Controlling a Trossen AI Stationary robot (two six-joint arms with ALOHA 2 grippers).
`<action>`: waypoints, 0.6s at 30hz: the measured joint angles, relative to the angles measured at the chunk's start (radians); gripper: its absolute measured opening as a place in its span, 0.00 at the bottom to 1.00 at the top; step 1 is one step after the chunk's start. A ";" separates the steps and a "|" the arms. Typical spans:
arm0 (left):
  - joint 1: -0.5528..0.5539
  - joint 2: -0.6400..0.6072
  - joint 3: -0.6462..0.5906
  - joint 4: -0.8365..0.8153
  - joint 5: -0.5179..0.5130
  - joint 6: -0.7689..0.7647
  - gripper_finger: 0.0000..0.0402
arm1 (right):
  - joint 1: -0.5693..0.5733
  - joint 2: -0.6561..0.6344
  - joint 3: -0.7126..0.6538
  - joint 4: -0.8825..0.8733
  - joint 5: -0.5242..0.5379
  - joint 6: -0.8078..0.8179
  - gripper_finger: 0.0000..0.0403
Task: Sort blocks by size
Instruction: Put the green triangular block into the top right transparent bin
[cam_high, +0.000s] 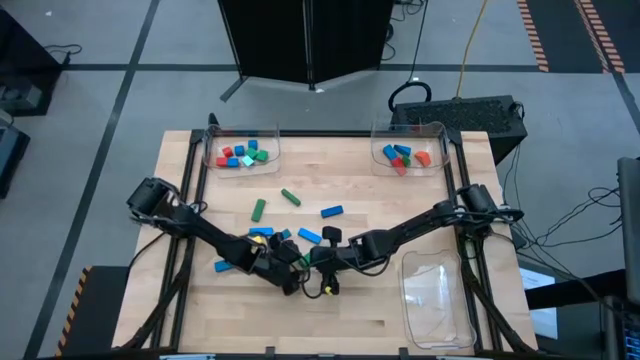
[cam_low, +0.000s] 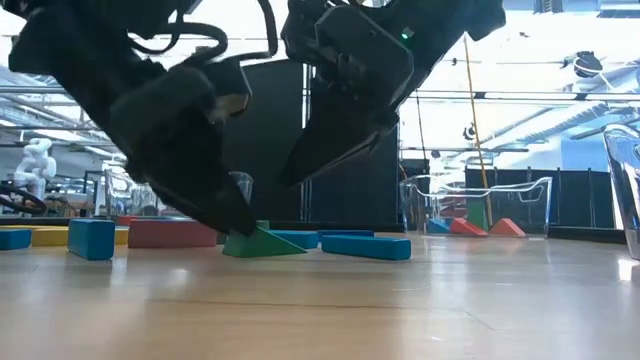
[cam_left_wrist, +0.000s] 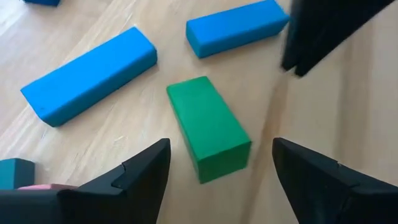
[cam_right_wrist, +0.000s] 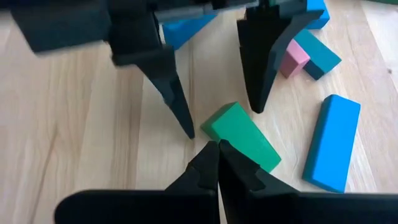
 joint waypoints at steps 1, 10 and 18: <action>0.001 0.013 0.000 0.006 -0.009 -0.002 0.72 | 0.000 0.000 0.000 -0.001 0.000 0.000 0.00; 0.012 0.063 0.002 0.030 -0.062 0.008 0.73 | 0.007 0.000 0.000 -0.023 0.001 0.006 0.00; 0.014 0.064 0.001 0.019 -0.077 0.025 0.49 | 0.010 0.000 0.000 -0.050 0.010 0.034 0.00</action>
